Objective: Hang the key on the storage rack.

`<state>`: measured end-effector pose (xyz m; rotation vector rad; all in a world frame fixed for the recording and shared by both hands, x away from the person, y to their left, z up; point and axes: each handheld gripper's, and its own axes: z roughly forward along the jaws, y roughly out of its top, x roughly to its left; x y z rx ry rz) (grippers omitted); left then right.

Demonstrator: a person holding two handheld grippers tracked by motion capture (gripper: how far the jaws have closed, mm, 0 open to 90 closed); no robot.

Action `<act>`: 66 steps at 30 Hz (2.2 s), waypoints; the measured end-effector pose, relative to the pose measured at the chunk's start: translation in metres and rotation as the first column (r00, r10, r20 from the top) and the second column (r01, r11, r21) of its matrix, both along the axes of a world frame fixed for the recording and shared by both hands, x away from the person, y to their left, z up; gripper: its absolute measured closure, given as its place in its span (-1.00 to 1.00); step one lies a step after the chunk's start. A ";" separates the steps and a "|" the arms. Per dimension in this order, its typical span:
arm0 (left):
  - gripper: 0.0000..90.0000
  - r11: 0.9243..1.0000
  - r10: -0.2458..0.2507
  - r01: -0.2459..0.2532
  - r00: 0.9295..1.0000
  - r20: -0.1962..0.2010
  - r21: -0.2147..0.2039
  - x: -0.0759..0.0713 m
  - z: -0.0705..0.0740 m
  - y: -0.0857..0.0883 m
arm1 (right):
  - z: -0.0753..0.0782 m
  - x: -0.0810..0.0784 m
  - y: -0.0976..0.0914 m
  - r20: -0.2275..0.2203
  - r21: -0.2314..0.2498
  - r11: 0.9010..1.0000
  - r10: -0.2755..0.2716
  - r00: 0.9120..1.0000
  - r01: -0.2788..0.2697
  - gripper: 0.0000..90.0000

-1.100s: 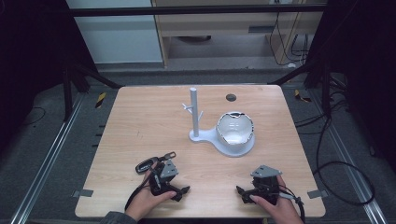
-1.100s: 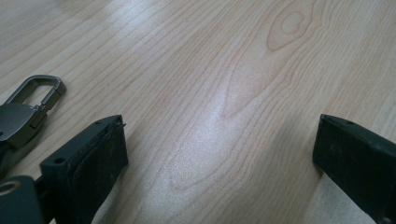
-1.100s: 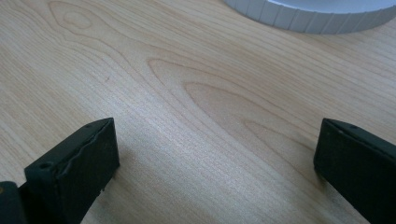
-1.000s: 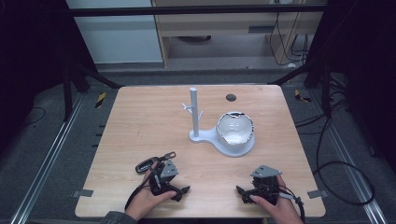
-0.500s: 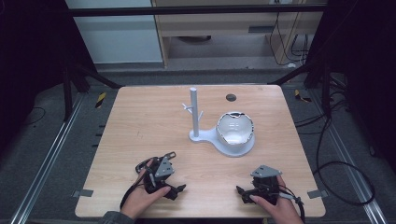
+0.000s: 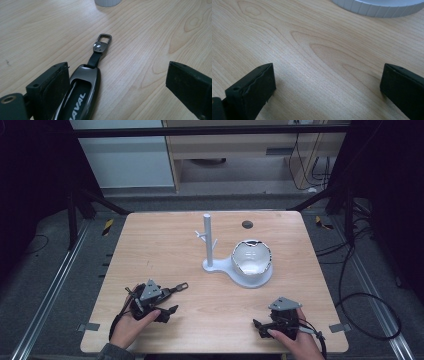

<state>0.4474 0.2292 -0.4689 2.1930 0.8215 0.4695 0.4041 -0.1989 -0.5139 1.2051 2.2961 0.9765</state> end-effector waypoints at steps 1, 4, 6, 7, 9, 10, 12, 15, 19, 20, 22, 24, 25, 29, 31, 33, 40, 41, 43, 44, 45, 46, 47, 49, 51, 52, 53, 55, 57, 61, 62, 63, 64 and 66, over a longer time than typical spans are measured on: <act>-0.89 1.000 0.005 -0.005 1.000 0.000 0.007 0.001 0.001 0.000 | 0.000 0.000 0.000 0.001 -0.002 1.000 0.001 1.000 -0.001 -0.99; -0.90 0.999 0.011 -0.011 1.000 -0.010 0.043 0.008 0.003 0.000 | 0.000 -0.001 -0.001 0.001 -0.001 1.000 0.003 1.000 -0.003 -0.99; -0.89 0.997 0.010 -0.007 0.999 -0.033 0.075 0.013 0.005 -0.002 | 0.000 -0.001 -0.001 0.001 -0.001 1.000 0.003 1.000 -0.003 -0.99; -0.89 0.996 0.001 0.005 0.998 -0.058 0.094 0.016 0.006 -0.003 | 0.000 -0.001 -0.001 0.000 -0.001 1.000 0.003 1.000 -0.003 -0.99; -0.89 0.991 -0.009 0.019 0.997 -0.075 0.130 0.021 0.009 -0.005 | 0.000 0.000 -0.001 0.002 -0.003 1.000 0.008 1.000 -0.008 -0.99; -0.89 0.990 -0.010 0.022 0.996 -0.086 0.141 0.023 0.010 -0.006 | 0.000 0.000 -0.001 0.001 -0.003 1.000 0.008 1.000 -0.008 -0.99; -0.88 0.987 -0.014 0.031 0.994 -0.105 0.160 0.028 0.013 -0.009 | 0.000 0.000 -0.001 0.001 -0.003 1.000 0.010 1.000 -0.010 -0.99; -0.87 0.966 -0.027 0.065 0.988 -0.153 0.252 0.034 0.019 -0.015 | 0.000 0.000 -0.002 0.003 -0.004 1.000 0.013 1.000 -0.013 -0.99; -0.84 0.946 -0.061 0.119 0.979 -0.192 0.302 0.041 0.033 -0.020 | 0.000 0.000 -0.003 0.001 -0.002 1.000 0.020 1.000 -0.020 -0.99; -0.84 0.944 -0.061 0.119 0.979 -0.192 0.308 0.043 0.038 -0.021 | 0.000 0.000 -0.003 0.001 -0.004 1.000 0.023 1.000 -0.023 -0.99; -0.84 0.944 -0.063 0.123 0.978 -0.198 0.305 0.046 0.043 -0.021 | 0.000 -0.001 -0.004 0.001 -0.004 1.000 0.022 1.000 -0.022 -0.99; -0.84 0.939 -0.068 0.142 0.970 -0.233 0.313 0.054 0.052 -0.023 | 0.000 -0.002 -0.004 0.001 -0.001 1.000 0.019 1.000 -0.019 -0.99; -0.84 0.931 -0.066 0.147 0.968 -0.242 0.335 0.058 0.054 -0.025 | 0.000 -0.002 -0.004 0.004 -0.003 1.000 0.021 1.000 -0.021 -0.99; -0.82 0.898 -0.056 0.169 0.960 -0.276 0.405 0.065 0.056 -0.034 | 0.000 -0.002 -0.004 0.004 -0.003 1.000 0.019 1.000 -0.019 -0.99; -0.81 0.881 -0.060 0.185 0.957 -0.285 0.436 0.066 0.054 -0.039 | 0.000 -0.003 -0.004 -0.004 0.003 1.000 0.011 1.000 -0.011 -0.99; -0.81 0.871 -0.053 0.189 0.954 -0.295 0.453 0.067 0.052 -0.042 | 0.000 -0.003 -0.004 -0.004 0.006 1.000 0.008 1.000 -0.008 -0.99; -0.79 0.850 -0.024 0.199 0.940 -0.342 0.487 0.077 0.044 -0.043 | 0.000 -0.004 -0.003 -0.007 0.007 1.000 0.007 1.000 -0.007 -0.99; -0.77 0.849 -0.021 0.202 0.936 -0.350 0.489 0.079 0.044 -0.043 | 0.000 -0.003 -0.004 0.005 -0.005 1.000 0.012 1.000 -0.012 -0.99; -0.78 0.847 -0.025 0.216 0.929 -0.369 0.486 0.081 0.043 -0.045 | 0.000 -0.003 -0.004 0.007 -0.006 1.000 0.014 1.000 -0.014 -0.99; -0.76 0.847 -0.025 0.216 0.929 -0.369 0.486 0.081 0.043 -0.045 | 0.000 -0.003 -0.004 0.007 -0.006 1.000 0.014 1.000 -0.014 -0.99; -0.71 0.836 -0.042 0.237 0.927 -0.373 0.495 0.082 0.044 -0.048 | 0.000 -0.003 -0.004 0.007 -0.006 1.000 0.013 1.000 -0.013 -0.99; -0.71 0.835 -0.047 0.241 0.927 -0.371 0.495 0.082 0.045 -0.050 | 0.000 -0.003 -0.004 0.001 0.000 1.000 0.009 1.000 -0.009 -0.99; -0.70 0.835 -0.050 0.242 0.928 -0.370 0.495 0.082 0.045 -0.052 | 0.000 -0.004 -0.004 0.001 0.002 1.000 0.007 1.000 -0.007 -0.99; -0.63 0.831 -0.061 0.253 0.927 -0.371 0.496 0.081 0.046 -0.055 | 0.000 -0.004 -0.003 0.000 0.002 1.000 0.004 1.000 -0.004 -0.99; -0.58 0.822 -0.067 0.267 0.922 -0.381 0.503 0.081 0.044 -0.058 | 0.000 -0.004 -0.003 0.000 0.001 1.000 0.005 1.000 -0.005 -0.99; -0.53 0.818 -0.069 0.274 0.920 -0.387 0.506 0.080 0.043 -0.059 | 0.000 -0.004 -0.003 -0.001 0.001 1.000 0.002 1.000 -0.002 -0.99; -0.48 0.813 -0.071 0.277 0.920 -0.385 0.512 0.080 0.041 -0.059 | 0.000 -0.004 -0.003 -0.001 0.001 1.000 0.002 1.000 -0.002 -0.99; -0.44 0.808 -0.070 0.280 0.919 -0.388 0.518 0.080 0.040 -0.060 | 0.000 -0.004 -0.004 0.001 0.000 1.000 0.004 1.000 -0.004 -0.99; -0.38 0.812 -0.071 0.276 0.921 -0.383 0.514 0.081 0.041 -0.060 | 0.000 -0.004 -0.003 0.000 0.001 1.000 0.004 1.000 -0.004 -0.99; -0.18 0.814 -0.091 0.288 0.920 -0.380 0.504 0.081 0.042 -0.062 | 0.000 -0.004 -0.003 0.000 0.001 1.000 0.004 1.000 -0.004 -0.99; -0.11 0.811 -0.099 0.301 0.916 -0.390 0.502 0.081 0.041 -0.062 | 0.000 -0.004 -0.003 0.000 0.001 1.000 0.002 1.000 -0.002 -0.99; -0.07 0.808 -0.100 0.306 0.913 -0.395 0.503 0.080 0.040 -0.063 | 0.000 -0.004 -0.003 0.000 0.001 1.000 0.004 1.000 -0.004 -0.99; -0.04 0.803 -0.096 0.310 0.911 -0.402 0.510 0.080 0.038 -0.064 | 0.000 -0.004 -0.003 0.000 0.001 1.000 0.002 1.000 -0.002 -0.99; -0.02 0.799 -0.083 0.304 0.910 -0.407 0.518 0.080 0.036 -0.064 | 0.000 -0.004 -0.003 0.000 0.001 1.000 0.004 1.000 -0.004 -0.99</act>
